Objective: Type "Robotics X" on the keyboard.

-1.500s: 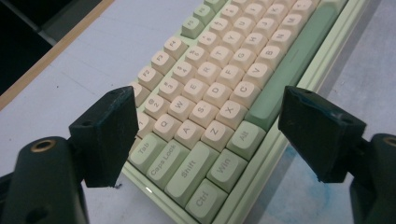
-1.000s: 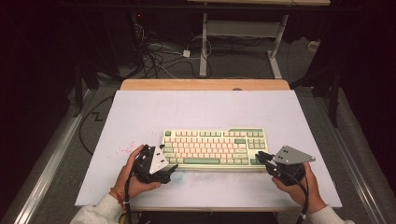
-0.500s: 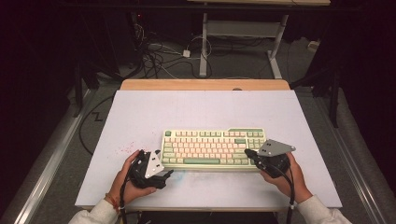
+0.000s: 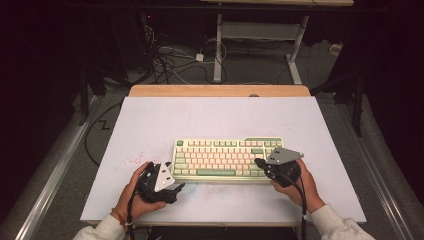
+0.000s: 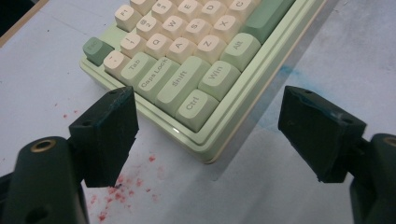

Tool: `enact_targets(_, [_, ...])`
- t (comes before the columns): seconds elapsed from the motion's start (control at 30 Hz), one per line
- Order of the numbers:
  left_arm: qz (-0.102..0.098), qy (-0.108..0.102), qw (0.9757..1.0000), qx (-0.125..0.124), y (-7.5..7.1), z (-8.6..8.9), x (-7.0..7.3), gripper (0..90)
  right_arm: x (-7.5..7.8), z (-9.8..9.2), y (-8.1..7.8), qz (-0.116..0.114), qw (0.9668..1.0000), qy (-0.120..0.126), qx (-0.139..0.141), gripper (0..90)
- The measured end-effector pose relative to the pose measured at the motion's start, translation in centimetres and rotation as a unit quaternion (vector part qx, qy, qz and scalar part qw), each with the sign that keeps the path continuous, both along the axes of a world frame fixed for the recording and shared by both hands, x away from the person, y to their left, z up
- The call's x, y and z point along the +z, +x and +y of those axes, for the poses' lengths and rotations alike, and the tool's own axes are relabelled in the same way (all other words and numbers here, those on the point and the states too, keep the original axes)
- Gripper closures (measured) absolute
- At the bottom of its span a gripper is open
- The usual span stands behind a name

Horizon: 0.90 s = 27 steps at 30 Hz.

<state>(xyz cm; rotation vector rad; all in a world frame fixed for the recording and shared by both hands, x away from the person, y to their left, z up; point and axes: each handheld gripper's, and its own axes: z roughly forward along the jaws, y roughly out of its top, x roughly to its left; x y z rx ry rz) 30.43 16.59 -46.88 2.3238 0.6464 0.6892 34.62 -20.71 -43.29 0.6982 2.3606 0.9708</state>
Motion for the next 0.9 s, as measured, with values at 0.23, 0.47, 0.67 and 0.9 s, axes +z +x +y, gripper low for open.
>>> enact_targets(0.23, [0.002,0.000,1.0000,-0.002,0.01,-0.06,-0.05,18.7,-0.20,0.38,0.37,0.003,1.0000,-0.003,0.001,89.9])
enact_targets(0.47, [0.006,0.002,1.0000,-0.003,0.04,-0.09,-0.13,18.7,-0.25,0.46,0.71,0.003,1.0000,-0.004,0.001,89.9])
enact_targets(0.67, [0.008,0.002,1.0000,-0.005,0.04,-0.17,-0.21,18.7,-0.37,0.63,0.89,0.005,1.0000,-0.006,0.001,89.9])
enact_targets(0.9, [0.008,0.002,1.0000,-0.005,0.06,-0.14,-0.23,18.7,-0.44,0.58,0.85,0.007,1.0000,-0.005,0.002,89.9])
